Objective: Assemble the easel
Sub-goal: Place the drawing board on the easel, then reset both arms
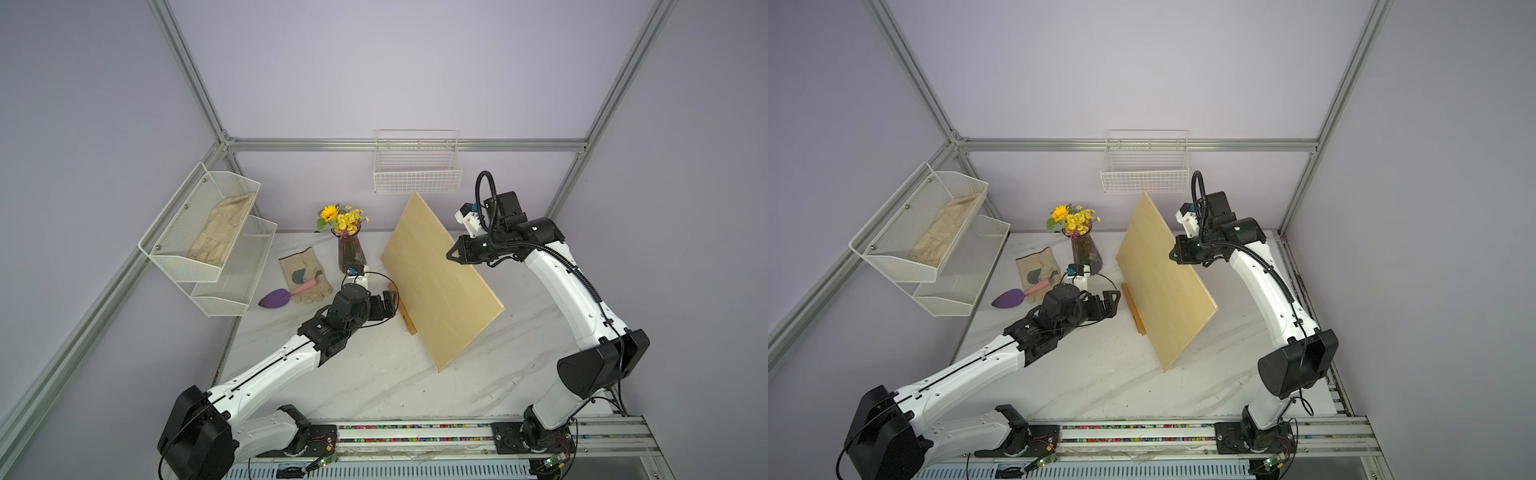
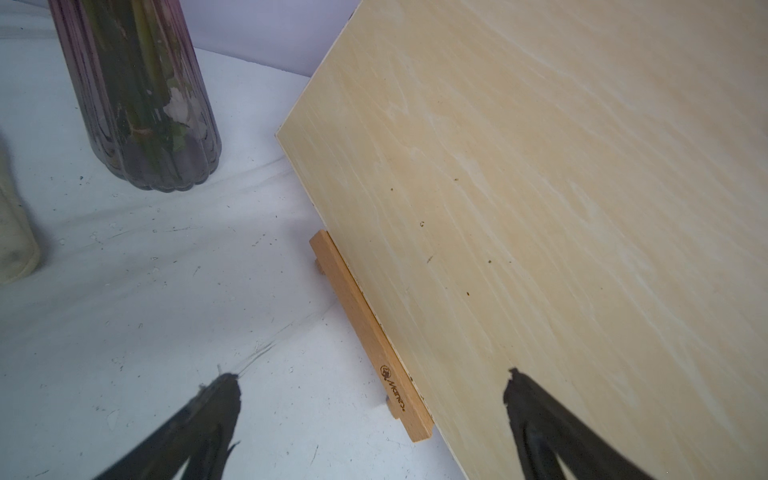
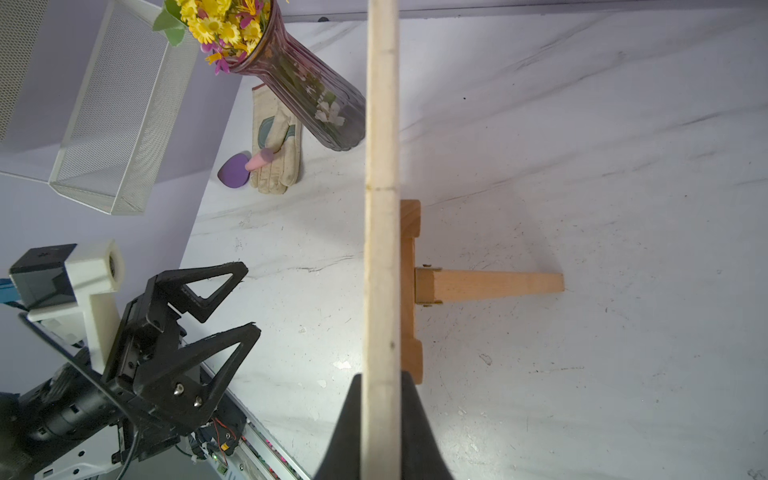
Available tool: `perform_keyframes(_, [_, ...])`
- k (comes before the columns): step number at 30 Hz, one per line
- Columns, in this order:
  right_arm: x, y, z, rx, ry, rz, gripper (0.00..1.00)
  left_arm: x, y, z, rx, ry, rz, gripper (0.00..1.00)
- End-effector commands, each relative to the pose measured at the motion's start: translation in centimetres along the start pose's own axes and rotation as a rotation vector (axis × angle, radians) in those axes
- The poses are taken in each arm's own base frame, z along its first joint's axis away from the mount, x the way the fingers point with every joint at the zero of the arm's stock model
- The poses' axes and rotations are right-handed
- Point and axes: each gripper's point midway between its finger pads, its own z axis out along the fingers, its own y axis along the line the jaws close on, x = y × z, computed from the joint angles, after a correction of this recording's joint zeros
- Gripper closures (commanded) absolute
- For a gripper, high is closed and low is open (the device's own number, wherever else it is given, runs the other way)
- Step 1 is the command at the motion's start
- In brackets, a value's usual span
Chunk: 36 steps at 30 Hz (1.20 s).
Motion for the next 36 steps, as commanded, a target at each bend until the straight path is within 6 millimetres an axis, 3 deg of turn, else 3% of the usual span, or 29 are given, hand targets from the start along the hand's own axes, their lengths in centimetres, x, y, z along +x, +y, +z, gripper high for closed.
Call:
perform_keyframes(1, [-2.7, 0.4, -2.2, -0.033, -0.135, 0.026, 0.92, 0.2, 0.3, 0.0, -0.004, -0.017, -0.005, 0.00])
perform_keyframes(3, [-2.7, 0.1, -2.4, -0.020, -0.141, 0.026, 0.84, 0.2, 0.5, -0.1, -0.010, -0.021, -0.006, 0.00])
perform_keyframes(5, [-2.8, 0.0, -2.8, -0.013, -0.152, 0.024, 0.83, 0.2, 0.6, -0.2, -0.012, -0.025, -0.005, 0.00])
perform_keyframes(7, [-3.1, 0.1, -3.0, -0.017, -0.163, 0.022, 0.72, 0.1, 0.6, -0.2, -0.013, -0.029, -0.007, 0.00])
perform_keyframes(11, [-3.6, 0.1, -4.0, -0.006, -0.188, 0.020, 0.66, -0.2, 0.5, -0.4, -0.015, -0.035, -0.005, 0.00])
perform_keyframes(14, [-4.1, 0.0, -5.9, 0.030, -0.242, 0.017, 0.53, -0.5, 0.7, -0.7, -0.029, -0.042, -0.002, 0.00])
perform_keyframes(17, [-4.7, -0.6, -8.9, 0.098, -0.329, 0.007, 0.33, -0.9, 1.8, -1.4, -0.085, -0.058, 0.005, 0.00])
perform_keyframes(21, [-5.1, -5.0, -13.0, 0.317, -0.474, 0.061, 0.16, -2.4, 5.4, -3.5, -0.264, -0.125, 0.010, 0.00])
perform_keyframes(24, [-3.6, -9.0, -15.4, 0.462, -0.621, 0.147, 0.03, -2.9, 10.4, -5.4, -0.468, -0.157, 0.012, 0.00])
perform_keyframes(26, [-2.1, -11.6, -16.0, 0.563, -0.696, 0.193, 0.03, -3.0, 14.0, -6.2, -0.588, -0.171, 0.001, 0.00])
perform_keyframes(30, [2.2, -16.8, -14.5, 0.734, -0.780, 0.288, 0.03, -2.4, 20.3, -7.3, -0.784, -0.208, -0.017, 0.00])
perform_keyframes(33, [5.0, -19.8, -11.6, 0.796, -0.797, 0.302, 0.03, -1.6, 24.0, -8.1, -0.925, -0.246, 0.009, 0.00])
perform_keyframes(36, [7.9, -23.7, -8.2, 0.895, -0.781, 0.302, 0.03, -2.7, 25.2, -7.4, -0.938, -0.235, 0.049, 0.00])
